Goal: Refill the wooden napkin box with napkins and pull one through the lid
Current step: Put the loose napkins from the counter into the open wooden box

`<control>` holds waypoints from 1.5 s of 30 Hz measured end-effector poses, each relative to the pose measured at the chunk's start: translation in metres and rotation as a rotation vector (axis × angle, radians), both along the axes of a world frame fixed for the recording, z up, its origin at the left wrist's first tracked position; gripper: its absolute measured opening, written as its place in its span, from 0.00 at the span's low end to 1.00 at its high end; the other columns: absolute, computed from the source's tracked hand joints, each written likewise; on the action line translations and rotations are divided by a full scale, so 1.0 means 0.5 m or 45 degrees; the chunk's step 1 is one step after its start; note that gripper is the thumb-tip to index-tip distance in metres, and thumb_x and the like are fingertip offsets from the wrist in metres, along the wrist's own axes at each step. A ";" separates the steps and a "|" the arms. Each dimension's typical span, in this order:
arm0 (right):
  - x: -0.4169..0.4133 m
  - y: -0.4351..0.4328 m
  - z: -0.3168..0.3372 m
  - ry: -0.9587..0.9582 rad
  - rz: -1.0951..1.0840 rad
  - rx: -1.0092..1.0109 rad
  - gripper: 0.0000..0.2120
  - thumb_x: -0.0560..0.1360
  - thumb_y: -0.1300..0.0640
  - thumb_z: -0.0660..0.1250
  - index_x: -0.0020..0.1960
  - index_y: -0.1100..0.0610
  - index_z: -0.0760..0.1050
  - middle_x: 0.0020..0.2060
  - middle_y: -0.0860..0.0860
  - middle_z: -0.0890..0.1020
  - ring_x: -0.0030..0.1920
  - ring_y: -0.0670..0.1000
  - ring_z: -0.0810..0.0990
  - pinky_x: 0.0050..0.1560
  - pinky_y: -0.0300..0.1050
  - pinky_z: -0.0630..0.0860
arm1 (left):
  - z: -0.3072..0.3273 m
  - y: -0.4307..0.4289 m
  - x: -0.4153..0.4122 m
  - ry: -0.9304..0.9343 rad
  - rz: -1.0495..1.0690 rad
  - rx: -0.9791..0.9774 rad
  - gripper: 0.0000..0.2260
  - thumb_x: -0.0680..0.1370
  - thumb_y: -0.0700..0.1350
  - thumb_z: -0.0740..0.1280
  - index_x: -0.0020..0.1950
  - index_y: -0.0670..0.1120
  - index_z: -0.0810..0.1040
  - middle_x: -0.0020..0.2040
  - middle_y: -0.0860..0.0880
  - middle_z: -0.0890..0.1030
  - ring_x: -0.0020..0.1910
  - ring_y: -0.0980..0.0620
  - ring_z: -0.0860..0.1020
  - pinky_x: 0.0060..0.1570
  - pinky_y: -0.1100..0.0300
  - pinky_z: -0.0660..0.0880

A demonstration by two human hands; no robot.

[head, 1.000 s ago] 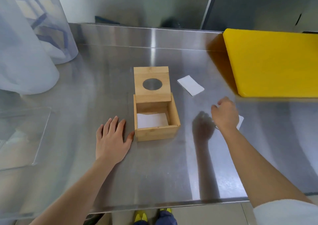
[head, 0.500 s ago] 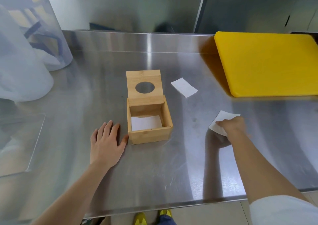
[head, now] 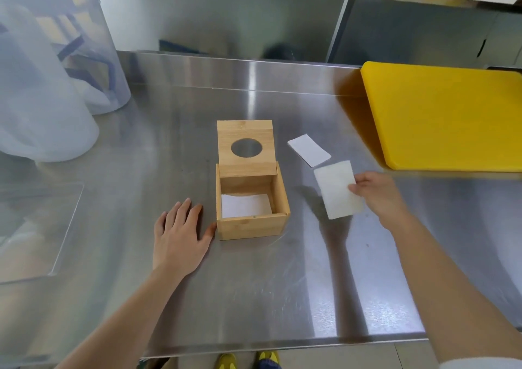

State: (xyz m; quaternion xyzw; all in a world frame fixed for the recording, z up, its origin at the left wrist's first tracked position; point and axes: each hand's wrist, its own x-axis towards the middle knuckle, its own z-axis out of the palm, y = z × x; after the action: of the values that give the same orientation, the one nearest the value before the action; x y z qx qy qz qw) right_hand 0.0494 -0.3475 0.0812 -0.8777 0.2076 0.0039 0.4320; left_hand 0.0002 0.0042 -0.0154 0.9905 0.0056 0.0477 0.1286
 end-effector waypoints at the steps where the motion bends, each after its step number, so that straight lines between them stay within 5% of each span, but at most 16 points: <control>1: 0.001 0.012 0.018 -0.026 0.127 0.020 0.02 0.74 0.62 0.64 0.46 0.58 0.76 0.52 0.59 0.79 0.51 0.58 0.76 0.48 0.48 0.71 | 0.000 0.000 0.000 -0.004 0.000 -0.004 0.23 0.76 0.59 0.56 0.67 0.48 0.67 0.71 0.45 0.67 0.71 0.45 0.62 0.70 0.47 0.55; 4: -0.001 0.056 0.075 -0.041 0.530 0.088 0.07 0.74 0.61 0.66 0.41 0.50 0.77 0.45 0.51 0.82 0.48 0.52 0.78 0.46 0.43 0.72 | 0.000 0.000 0.000 -0.007 0.005 -0.002 0.24 0.76 0.59 0.55 0.67 0.49 0.67 0.71 0.45 0.68 0.71 0.45 0.62 0.70 0.47 0.55; 8: -0.005 0.130 0.143 0.069 0.926 0.220 0.14 0.73 0.61 0.67 0.35 0.44 0.81 0.34 0.36 0.83 0.39 0.36 0.80 0.37 0.24 0.72 | -0.003 0.000 -0.001 -0.015 0.001 0.007 0.23 0.76 0.59 0.55 0.67 0.49 0.67 0.71 0.45 0.68 0.71 0.45 0.62 0.69 0.47 0.56; 12: 0.002 0.200 0.153 0.242 1.193 0.220 0.11 0.73 0.63 0.67 0.39 0.48 0.81 0.35 0.39 0.84 0.39 0.35 0.80 0.39 0.24 0.72 | -0.004 0.000 -0.001 -0.010 -0.004 0.030 0.23 0.76 0.59 0.53 0.67 0.49 0.67 0.71 0.46 0.68 0.72 0.45 0.61 0.70 0.48 0.55; 16: 0.019 0.258 0.111 0.274 1.336 -0.058 0.06 0.74 0.62 0.65 0.48 0.57 0.80 0.42 0.46 0.81 0.43 0.41 0.77 0.45 0.31 0.70 | -0.002 0.000 -0.001 -0.004 -0.006 0.005 0.23 0.76 0.59 0.54 0.67 0.49 0.67 0.71 0.45 0.68 0.72 0.45 0.61 0.70 0.46 0.55; 25: 0.037 0.314 0.026 0.068 1.334 -0.716 0.08 0.77 0.57 0.57 0.46 0.54 0.75 0.43 0.51 0.80 0.44 0.53 0.75 0.44 0.51 0.74 | -0.003 -0.003 -0.001 -0.002 -0.016 0.025 0.24 0.76 0.61 0.52 0.68 0.49 0.65 0.72 0.46 0.66 0.72 0.45 0.61 0.71 0.47 0.54; 31: 0.042 0.332 -0.013 -0.288 1.228 -1.016 0.09 0.75 0.62 0.57 0.44 0.56 0.76 0.38 0.54 0.82 0.41 0.57 0.76 0.36 0.46 0.67 | -0.004 -0.003 -0.001 -0.003 -0.017 0.033 0.25 0.76 0.61 0.51 0.68 0.50 0.65 0.72 0.46 0.66 0.72 0.46 0.60 0.70 0.47 0.53; 45: 0.035 0.302 0.007 -0.467 0.993 -0.794 0.11 0.78 0.55 0.57 0.50 0.55 0.78 0.44 0.52 0.84 0.44 0.55 0.79 0.39 0.44 0.72 | 0.000 -0.004 -0.001 0.026 -0.025 0.053 0.26 0.76 0.62 0.49 0.69 0.51 0.64 0.72 0.46 0.66 0.72 0.46 0.60 0.71 0.47 0.53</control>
State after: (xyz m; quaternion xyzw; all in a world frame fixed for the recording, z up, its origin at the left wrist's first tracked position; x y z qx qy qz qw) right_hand 0.0671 -0.1965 0.0848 -0.9627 -0.2219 -0.0512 0.1462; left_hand -0.0002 0.0022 -0.0155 0.9934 -0.0039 0.0364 0.1085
